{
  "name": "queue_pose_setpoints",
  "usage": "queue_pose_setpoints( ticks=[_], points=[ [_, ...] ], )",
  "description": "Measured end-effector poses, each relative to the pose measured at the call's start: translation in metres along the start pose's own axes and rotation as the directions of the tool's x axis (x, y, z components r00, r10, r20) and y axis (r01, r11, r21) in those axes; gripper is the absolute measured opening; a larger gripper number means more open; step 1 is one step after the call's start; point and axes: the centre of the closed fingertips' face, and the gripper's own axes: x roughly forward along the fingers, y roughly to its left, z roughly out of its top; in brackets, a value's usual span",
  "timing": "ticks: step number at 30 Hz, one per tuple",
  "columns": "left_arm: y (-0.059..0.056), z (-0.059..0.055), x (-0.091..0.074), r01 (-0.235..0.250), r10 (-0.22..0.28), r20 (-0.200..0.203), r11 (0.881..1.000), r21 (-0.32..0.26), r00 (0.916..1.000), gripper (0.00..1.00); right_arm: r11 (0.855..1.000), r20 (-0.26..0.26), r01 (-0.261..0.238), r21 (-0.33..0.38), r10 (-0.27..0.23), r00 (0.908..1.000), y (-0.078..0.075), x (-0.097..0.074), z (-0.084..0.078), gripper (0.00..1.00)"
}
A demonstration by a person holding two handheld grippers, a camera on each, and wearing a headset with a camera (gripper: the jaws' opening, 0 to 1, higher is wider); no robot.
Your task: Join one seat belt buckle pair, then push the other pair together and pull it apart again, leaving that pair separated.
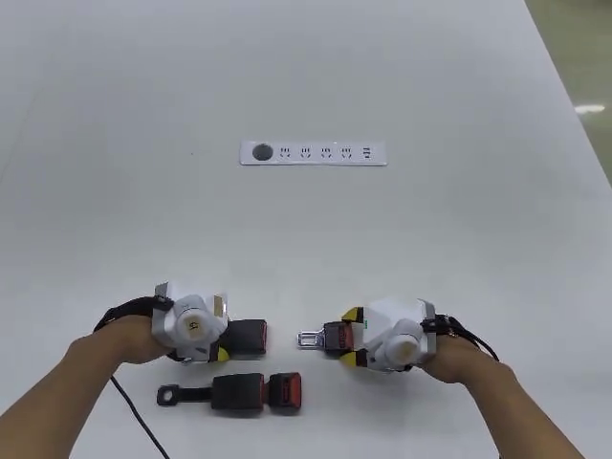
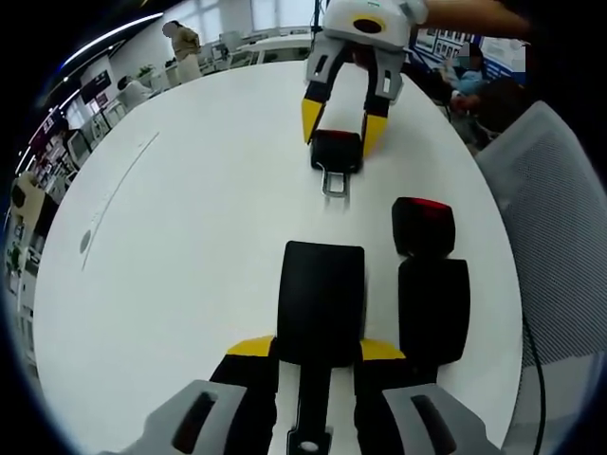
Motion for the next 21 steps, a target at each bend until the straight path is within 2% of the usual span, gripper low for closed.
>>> queue_pose_setpoints(
  ticks=[7, 21],
  points=[
    [-0.002, 0.003, -0.002, 0.000, -0.001, -0.007, 1.000, -0.001, 1.0000, 0.31, 1.000, 0.009, -0.003, -0.002, 0.003, 1.0000, 0.000, 0.006, 0.005, 0.31],
    [0.000, -0.001, 0.001, 0.004, -0.004, -0.019, 1.000, 0.005, 0.9998, 0.31, 1.000, 0.019, -0.007, -0.007, 0.007, 0.9998, -0.001, 0.014, 0.017, 0.31]
  ],
)
